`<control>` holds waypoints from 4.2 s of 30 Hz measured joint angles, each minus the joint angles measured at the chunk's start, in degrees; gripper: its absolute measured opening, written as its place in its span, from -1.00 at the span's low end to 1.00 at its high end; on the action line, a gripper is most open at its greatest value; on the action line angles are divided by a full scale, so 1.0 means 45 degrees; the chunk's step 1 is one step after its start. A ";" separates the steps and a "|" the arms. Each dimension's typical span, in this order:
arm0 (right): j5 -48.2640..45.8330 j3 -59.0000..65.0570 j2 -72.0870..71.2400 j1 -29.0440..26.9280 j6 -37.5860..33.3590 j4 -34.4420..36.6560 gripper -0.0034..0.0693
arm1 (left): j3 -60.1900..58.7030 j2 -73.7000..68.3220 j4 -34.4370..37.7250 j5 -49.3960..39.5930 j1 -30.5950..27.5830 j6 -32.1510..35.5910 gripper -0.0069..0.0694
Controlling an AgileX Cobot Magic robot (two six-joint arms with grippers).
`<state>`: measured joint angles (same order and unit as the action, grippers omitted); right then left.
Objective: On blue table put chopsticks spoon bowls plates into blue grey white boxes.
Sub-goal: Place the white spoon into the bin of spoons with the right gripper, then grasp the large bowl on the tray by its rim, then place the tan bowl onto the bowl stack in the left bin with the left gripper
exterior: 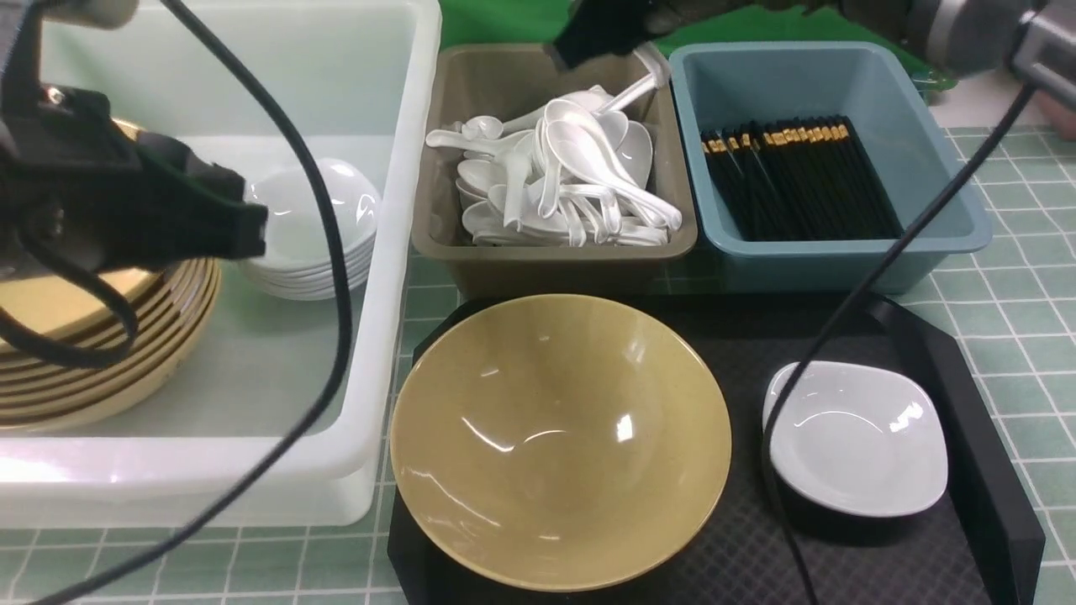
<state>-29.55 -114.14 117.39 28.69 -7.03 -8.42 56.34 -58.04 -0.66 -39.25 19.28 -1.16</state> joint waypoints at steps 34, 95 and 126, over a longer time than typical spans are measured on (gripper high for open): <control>-0.9467 0.1839 -0.5841 -0.0104 -0.1841 0.2228 -0.30 | 0.8654 -0.9272 0.2297 -0.6519 0.2342 0.4149 -0.21; -0.7725 0.1462 -0.6142 0.6372 -0.4205 0.2570 -0.80 | 0.5416 -0.2856 0.7954 -0.6898 -1.1439 0.3426 -0.80; -0.7942 0.1000 -0.4779 0.7243 -0.5541 0.2558 -0.80 | 0.4780 -0.6037 0.5487 -0.4749 -1.2965 0.2892 0.83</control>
<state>-65.29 -109.64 95.88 61.29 -31.97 3.09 77.85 -85.21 24.03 -60.62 -39.06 11.85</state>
